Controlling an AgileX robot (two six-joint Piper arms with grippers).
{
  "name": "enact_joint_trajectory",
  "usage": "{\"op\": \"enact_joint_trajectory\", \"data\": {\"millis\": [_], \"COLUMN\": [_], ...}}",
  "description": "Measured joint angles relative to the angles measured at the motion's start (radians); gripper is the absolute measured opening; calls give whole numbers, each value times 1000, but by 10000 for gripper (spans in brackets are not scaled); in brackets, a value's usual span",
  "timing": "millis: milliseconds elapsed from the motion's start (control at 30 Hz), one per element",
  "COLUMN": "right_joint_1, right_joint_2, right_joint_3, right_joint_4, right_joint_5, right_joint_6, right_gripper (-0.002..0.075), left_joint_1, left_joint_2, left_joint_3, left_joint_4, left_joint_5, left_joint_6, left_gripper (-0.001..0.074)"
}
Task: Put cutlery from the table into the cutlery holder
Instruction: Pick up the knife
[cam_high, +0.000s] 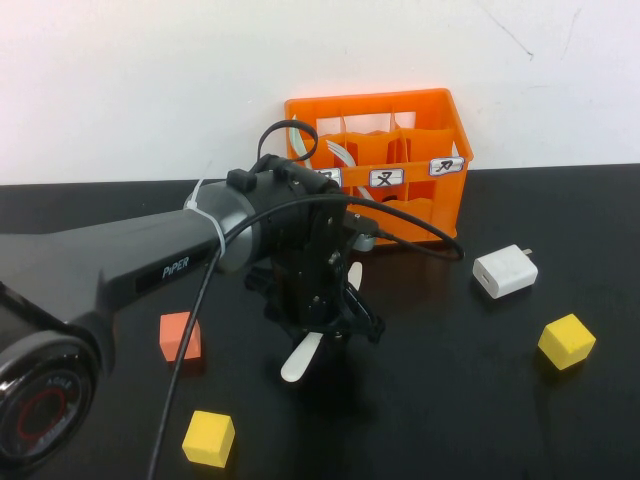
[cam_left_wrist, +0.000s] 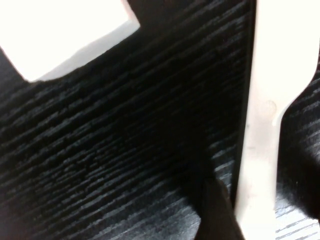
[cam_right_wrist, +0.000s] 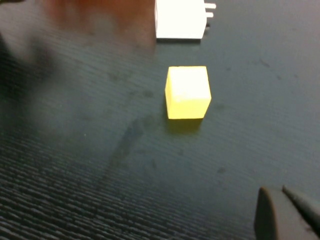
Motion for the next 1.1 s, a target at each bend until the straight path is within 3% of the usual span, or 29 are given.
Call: {"op": "enact_joint_trajectory", "data": {"millis": [167, 333, 367, 1100], "right_joint_1": [0, 0, 0, 0], "right_joint_2": [0, 0, 0, 0], "right_joint_3": [0, 0, 0, 0], "right_joint_4": [0, 2, 2, 2], "right_joint_5": [0, -2, -2, -2], "right_joint_6": [0, 0, 0, 0], "right_gripper": [-2, -2, -2, -2], "left_joint_1": [0, -2, -2, -2], "left_joint_2": [0, 5, 5, -8], "left_joint_3": [0, -6, -6, -12], "left_joint_4": [2, 13, 13, -2], "left_joint_5": [0, 0, 0, 115], "left_joint_6": [0, 0, 0, -20], "left_gripper": [328, 132, 124, 124]}}
